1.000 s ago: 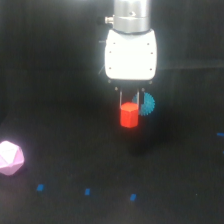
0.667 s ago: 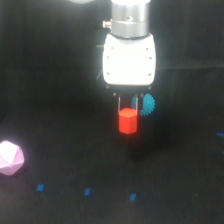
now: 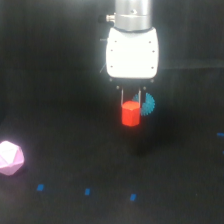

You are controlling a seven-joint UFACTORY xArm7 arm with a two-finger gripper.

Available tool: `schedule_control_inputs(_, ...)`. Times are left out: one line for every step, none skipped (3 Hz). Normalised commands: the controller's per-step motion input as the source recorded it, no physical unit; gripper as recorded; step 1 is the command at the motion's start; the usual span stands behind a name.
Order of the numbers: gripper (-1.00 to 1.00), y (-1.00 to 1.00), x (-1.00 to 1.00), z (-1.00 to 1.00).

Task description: Pick up the red object from the table

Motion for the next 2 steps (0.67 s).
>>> schedule_control_inputs(-0.93,-0.52,-0.12,-0.44)
schedule_control_inputs(-0.95,0.36,0.28,0.01)
